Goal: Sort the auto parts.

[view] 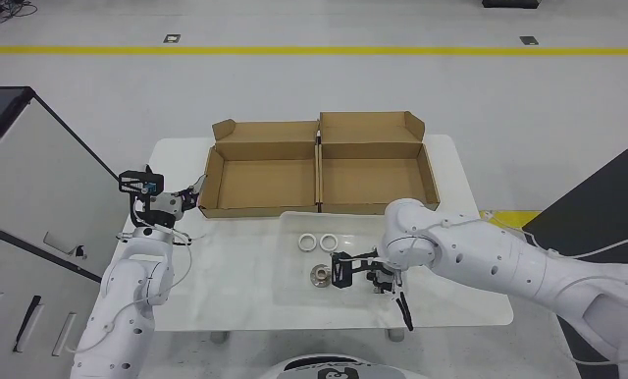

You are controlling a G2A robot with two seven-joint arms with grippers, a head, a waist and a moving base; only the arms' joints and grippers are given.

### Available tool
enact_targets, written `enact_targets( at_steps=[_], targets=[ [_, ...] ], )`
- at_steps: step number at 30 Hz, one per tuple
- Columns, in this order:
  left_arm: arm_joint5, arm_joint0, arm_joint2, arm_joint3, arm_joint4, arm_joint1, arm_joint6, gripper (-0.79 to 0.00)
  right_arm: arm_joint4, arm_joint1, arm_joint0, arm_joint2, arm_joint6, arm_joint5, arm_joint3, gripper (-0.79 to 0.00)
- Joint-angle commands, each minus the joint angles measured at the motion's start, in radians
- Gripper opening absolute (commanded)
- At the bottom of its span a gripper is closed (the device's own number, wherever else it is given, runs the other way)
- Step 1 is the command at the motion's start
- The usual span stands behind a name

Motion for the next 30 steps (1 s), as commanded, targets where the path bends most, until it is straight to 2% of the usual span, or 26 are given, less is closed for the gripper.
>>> enact_targets(
  at_steps=[1,2,3,4,5,11,17,22,30],
  targets=[
    [0.000,0.000,0.000,0.000,0.000,0.000,0.000,0.000,0.001,-0.004,-0.001,0.000,-0.002,-0.002,0.010,-0.591],
    [0.000,0.000,0.000,0.000,0.000,0.000,0.000,0.000,0.002,-0.006,-0.002,0.000,-0.002,-0.002,0.014,-0.606],
    [0.000,0.000,0.000,0.000,0.000,0.000,0.000,0.000,0.003,-0.007,-0.002,0.000,-0.001,-0.001,0.017,-0.659],
    [0.000,0.000,0.000,0.000,0.000,0.000,0.000,0.000,0.005,-0.009,-0.002,0.000,-0.001,-0.001,0.020,-0.748],
    [0.000,0.000,0.000,0.000,0.000,0.000,0.000,0.000,0.009,-0.011,-0.002,0.000,0.000,0.000,0.023,-0.785],
    [0.000,0.000,0.000,0.000,0.000,0.000,0.000,0.000,0.039,-0.014,0.012,0.000,0.014,0.014,0.004,-0.785],
    [0.000,0.000,0.000,0.000,0.000,0.000,0.000,0.000,0.111,0.009,0.063,0.000,0.025,0.025,-0.054,-0.785],
    [0.000,0.000,0.000,0.000,0.000,0.000,0.000,0.000,0.187,0.053,0.140,0.000,0.013,0.013,-0.116,-0.785],
    [0.000,0.000,0.000,0.000,0.000,0.000,0.000,0.000,0.283,0.158,0.236,0.000,-0.127,-0.126,-0.133,-0.785]
  ],
)
